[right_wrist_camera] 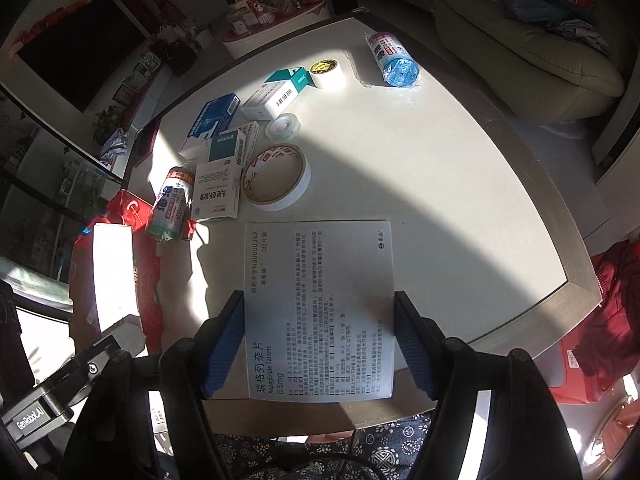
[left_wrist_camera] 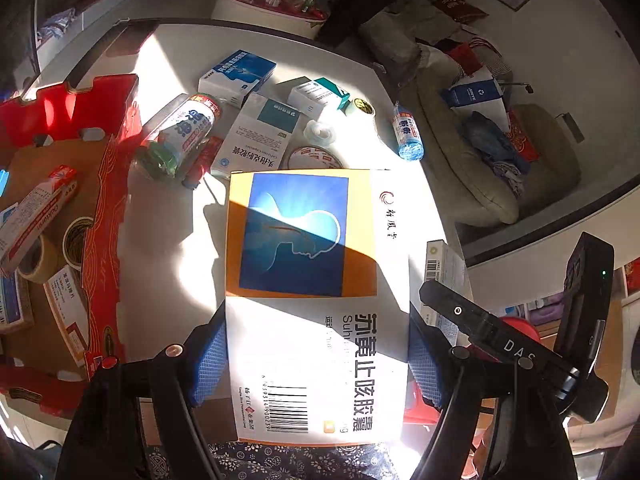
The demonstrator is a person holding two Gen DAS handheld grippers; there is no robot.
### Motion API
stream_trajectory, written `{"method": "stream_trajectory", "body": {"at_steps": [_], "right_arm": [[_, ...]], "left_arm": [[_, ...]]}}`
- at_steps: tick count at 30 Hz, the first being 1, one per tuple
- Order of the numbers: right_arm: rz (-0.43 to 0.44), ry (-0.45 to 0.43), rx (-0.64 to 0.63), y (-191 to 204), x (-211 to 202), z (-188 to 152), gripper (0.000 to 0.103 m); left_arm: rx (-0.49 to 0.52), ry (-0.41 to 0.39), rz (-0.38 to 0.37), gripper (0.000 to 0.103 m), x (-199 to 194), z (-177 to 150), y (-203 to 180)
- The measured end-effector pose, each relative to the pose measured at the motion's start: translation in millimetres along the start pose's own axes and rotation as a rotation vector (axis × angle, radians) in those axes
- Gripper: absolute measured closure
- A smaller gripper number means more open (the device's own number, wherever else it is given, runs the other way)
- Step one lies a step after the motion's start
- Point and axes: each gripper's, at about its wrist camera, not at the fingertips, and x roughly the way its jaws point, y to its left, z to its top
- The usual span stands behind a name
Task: Organize objects
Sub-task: 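Lift and carry both held boxes over the red cardboard box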
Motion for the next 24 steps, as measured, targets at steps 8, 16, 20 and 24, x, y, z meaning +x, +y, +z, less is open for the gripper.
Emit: {"method": "stream_trajectory", "body": {"at_steps": [8, 16, 20, 24], "right_arm": [[0.087, 0.062, -0.204, 110.0, 13.4, -7.2, 0.032], [0.147, 0.065, -0.435, 237.0, 26.7, -14.4, 0.032], [0.137, 0.075, -0.515, 283.3, 42.2, -22.5, 0.032], [0.126, 0.081, -0.538, 305.0, 55.3, -22.4, 0.032]], "left_arm": [[-0.160, -0.089, 0.029, 0.021, -49.7, -9.7, 81.6], [-0.280, -0.196, 0.122, 0.021, -103.1, -4.9, 163.7], [-0.322, -0.216, 0.168, 0.021, -115.2, 0.1, 193.0], [-0.374, -0.222, 0.203, 0.021, -119.3, 4.9, 216.4]]}}
